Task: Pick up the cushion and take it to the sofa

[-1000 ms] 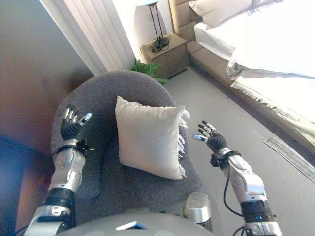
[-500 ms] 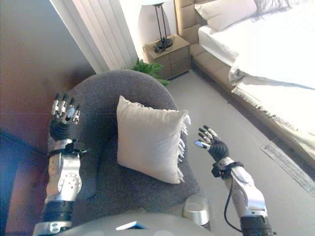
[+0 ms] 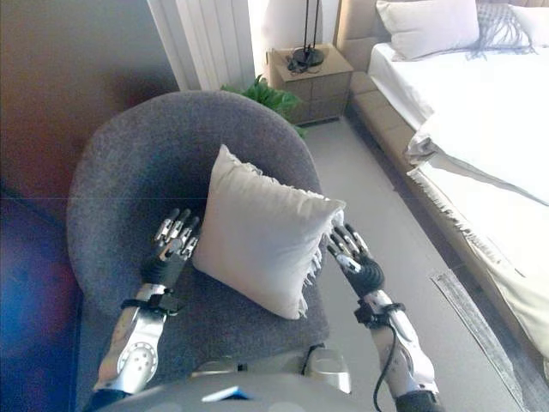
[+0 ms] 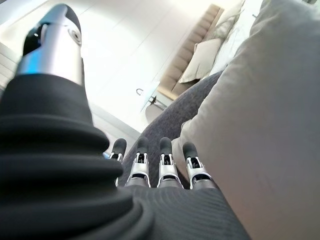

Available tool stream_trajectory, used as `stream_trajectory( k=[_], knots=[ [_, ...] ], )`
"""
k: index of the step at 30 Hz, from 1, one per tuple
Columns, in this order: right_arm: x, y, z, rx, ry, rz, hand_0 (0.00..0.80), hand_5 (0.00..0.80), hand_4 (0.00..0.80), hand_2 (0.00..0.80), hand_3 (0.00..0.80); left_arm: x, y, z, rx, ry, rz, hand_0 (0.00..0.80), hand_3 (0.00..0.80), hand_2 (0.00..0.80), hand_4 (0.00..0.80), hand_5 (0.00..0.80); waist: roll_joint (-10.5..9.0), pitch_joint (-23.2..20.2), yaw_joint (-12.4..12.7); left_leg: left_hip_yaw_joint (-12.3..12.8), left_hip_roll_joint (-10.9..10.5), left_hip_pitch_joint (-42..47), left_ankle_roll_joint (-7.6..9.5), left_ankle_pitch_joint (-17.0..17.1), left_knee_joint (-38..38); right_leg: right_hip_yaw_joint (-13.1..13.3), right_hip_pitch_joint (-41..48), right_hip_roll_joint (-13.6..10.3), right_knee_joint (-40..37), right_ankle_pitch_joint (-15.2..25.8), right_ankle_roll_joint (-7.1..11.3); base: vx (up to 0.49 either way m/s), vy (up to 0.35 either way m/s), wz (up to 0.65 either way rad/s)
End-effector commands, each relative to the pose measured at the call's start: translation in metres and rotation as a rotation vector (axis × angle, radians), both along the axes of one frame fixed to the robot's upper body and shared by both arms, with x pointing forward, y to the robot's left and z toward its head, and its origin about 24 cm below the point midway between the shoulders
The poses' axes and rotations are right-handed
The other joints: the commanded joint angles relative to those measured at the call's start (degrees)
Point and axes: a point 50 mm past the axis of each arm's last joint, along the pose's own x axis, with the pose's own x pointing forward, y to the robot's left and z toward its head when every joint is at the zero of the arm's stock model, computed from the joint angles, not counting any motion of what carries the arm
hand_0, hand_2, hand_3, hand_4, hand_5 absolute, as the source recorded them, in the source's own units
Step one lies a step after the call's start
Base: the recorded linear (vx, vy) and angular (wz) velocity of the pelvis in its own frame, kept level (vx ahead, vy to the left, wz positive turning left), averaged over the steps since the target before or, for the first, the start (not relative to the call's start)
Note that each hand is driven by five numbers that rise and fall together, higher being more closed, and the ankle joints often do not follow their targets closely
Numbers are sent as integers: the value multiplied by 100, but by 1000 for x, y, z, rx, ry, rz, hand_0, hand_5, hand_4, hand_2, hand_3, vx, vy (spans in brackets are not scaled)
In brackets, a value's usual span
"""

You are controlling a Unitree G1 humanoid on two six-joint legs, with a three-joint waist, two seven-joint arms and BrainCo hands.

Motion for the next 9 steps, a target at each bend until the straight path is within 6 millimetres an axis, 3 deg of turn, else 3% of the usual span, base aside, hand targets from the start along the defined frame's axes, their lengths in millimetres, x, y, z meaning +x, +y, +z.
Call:
stream_trajectory(
  k=[1,5,9],
  knots=[
    [25,11,28,44,-173,-1,0,0,0,0,0,19,-2,31,43,-170,-54,0,0,0,0,0,-169,160,160,322,-148,-46,-38,-114,41,-176,500,76,-452,-145,251,-30,40,14],
    [26,17,33,81,-196,26,0,0,0,0,0,21,0,36,197,-195,-52,0,0,0,0,0,-179,101,188,327,-189,-46,-23,-110,-19,-181,497,68,-452,-145,280,-21,34,8],
    [25,22,30,101,-177,58,0,0,0,0,0,26,-3,34,98,-153,-81,0,0,0,0,0,-181,65,178,333,-219,-19,27,-117,-90,-157,479,69,-452,-154,291,-7,16,1]
  ],
)
